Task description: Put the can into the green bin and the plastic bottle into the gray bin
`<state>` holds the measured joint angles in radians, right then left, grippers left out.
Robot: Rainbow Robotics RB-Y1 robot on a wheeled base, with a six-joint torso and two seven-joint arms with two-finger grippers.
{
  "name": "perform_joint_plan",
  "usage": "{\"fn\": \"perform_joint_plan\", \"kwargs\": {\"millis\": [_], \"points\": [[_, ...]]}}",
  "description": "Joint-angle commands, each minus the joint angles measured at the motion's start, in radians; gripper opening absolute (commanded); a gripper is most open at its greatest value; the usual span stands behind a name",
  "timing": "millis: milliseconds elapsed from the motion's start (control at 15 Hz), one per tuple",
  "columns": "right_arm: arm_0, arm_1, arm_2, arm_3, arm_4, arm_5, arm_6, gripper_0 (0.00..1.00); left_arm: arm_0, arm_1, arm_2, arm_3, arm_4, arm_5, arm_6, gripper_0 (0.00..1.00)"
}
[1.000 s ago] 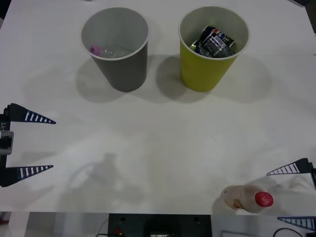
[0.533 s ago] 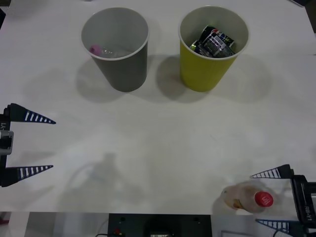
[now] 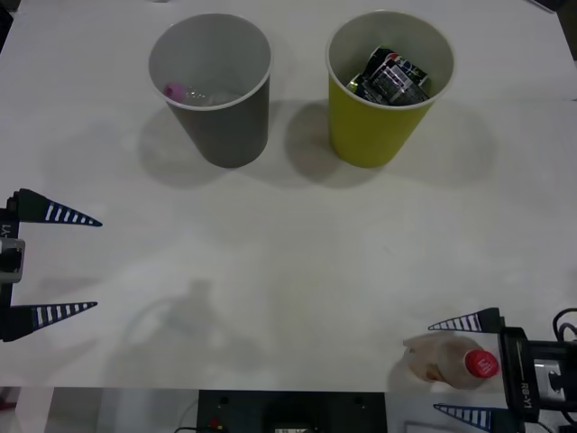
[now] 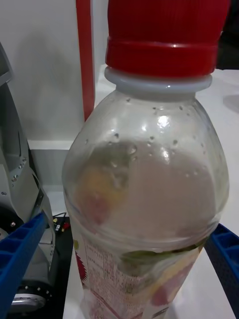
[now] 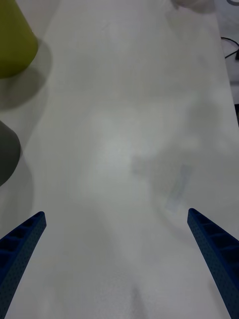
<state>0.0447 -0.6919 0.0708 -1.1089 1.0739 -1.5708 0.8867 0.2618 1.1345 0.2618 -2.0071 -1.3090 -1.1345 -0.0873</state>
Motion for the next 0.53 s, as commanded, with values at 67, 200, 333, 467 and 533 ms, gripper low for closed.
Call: {"fn": "perform_joint_plan", "kwargs": {"millis": [67, 200, 333, 467, 533], "points": [[0.0, 0.003, 0.0, 0.0, 0.003, 0.0, -0.002, 0.05, 0.0, 0.0, 0.0, 0.0, 0.0, 0.0, 0.0, 0.98], [0.0, 0.005, 0.0, 0.0, 0.003, 0.0, -0.005, 0.0, 0.0, 0.0, 0.0, 0.0, 0.0, 0.0, 0.0, 0.98], [0.001, 0.008, 0.0, 0.0, 0.003, 0.0, -0.009, 0.0, 0.0, 0.0, 0.0, 0.0, 0.0, 0.0, 0.0, 0.98], [0.0, 0.008, 0.0, 0.0, 0.003, 0.0, -0.017, 0.0, 0.0, 0.0, 0.0, 0.0, 0.0, 0.0, 0.0, 0.98], [0.0, 0.008, 0.0, 0.0, 0.003, 0.0, -0.02, 0.0, 0.0, 0.0, 0.0, 0.0, 0.0, 0.0, 0.0, 0.98]]}}
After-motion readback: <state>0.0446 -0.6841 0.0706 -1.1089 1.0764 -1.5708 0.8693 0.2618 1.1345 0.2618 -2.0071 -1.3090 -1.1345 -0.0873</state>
